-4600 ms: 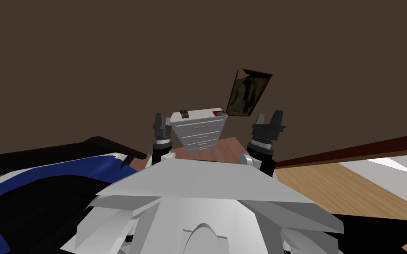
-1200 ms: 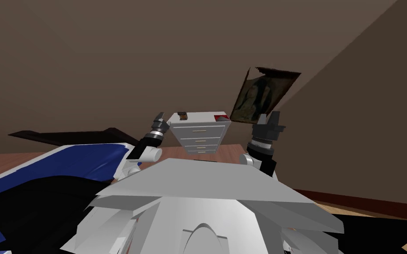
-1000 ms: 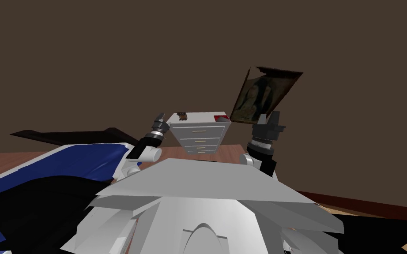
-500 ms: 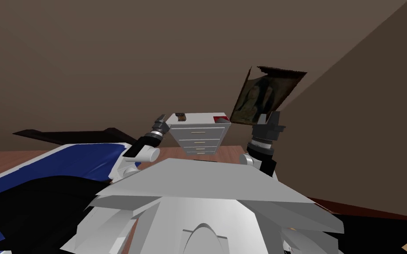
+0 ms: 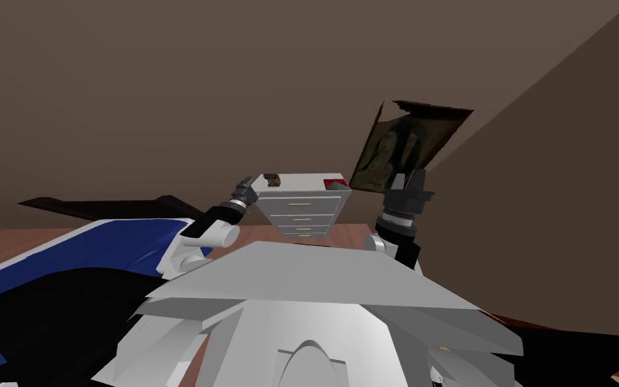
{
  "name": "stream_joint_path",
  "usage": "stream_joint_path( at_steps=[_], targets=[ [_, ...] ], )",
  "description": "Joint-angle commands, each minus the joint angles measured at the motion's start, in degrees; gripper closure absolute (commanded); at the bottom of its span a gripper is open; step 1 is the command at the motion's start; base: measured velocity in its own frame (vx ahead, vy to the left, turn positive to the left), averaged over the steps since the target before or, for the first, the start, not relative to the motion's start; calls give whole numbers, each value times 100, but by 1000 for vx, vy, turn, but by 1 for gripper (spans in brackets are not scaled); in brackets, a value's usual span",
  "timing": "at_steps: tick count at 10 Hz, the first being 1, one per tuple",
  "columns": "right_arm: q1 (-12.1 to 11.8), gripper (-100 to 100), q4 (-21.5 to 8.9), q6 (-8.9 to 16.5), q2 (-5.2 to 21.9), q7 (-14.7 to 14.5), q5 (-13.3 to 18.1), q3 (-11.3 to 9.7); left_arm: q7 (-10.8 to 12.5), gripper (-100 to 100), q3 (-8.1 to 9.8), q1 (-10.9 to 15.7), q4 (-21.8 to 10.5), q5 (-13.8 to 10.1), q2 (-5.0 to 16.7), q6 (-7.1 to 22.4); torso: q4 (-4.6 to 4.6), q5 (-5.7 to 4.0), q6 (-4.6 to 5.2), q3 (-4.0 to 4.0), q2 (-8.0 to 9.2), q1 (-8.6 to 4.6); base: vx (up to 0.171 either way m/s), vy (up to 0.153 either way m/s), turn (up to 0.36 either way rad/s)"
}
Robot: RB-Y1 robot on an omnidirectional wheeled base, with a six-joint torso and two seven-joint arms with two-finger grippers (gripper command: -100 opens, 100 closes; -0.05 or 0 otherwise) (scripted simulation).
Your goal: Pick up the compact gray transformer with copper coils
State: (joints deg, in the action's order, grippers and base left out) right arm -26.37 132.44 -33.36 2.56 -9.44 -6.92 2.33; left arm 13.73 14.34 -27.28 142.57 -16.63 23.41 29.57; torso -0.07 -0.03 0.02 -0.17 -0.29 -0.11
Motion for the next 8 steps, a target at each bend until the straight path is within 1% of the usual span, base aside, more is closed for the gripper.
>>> stream_joint_path(
  at_steps=[1, 3, 5, 7, 8],
  targets=[
    [0, 0, 0, 0, 0, 0, 0, 0, 65, -100, 41, -18, 99, -128, 90, 274, 0, 0, 0, 0, 0, 0, 97, -44, 16],
    [0, 0, 0, 0, 0, 0, 0, 0, 125, -100, 81, -34, 263, -256, 183, 525, -2, 0, 0, -4, -7, 1, 88, -26, 5],
    [0, 0, 0, 0, 0, 0, 0, 0, 167, -100, 108, -43, 455, -351, 251, 706, -2, 1, 0, -6, -10, 8, 97, -19, -6],
    [0, 0, 0, 0, 0, 0, 0, 0, 196, -100, 126, -36, 663, -414, 300, 826, -2, 1, 1, -3, -4, 4, 90, -17, -22],
    [0, 0, 0, 0, 0, 0, 0, 0, 168, -100, 91, -43, 549, -378, 270, 739, -2, 2, 1, -6, -10, 9, 51, 1, -7]
  ],
)
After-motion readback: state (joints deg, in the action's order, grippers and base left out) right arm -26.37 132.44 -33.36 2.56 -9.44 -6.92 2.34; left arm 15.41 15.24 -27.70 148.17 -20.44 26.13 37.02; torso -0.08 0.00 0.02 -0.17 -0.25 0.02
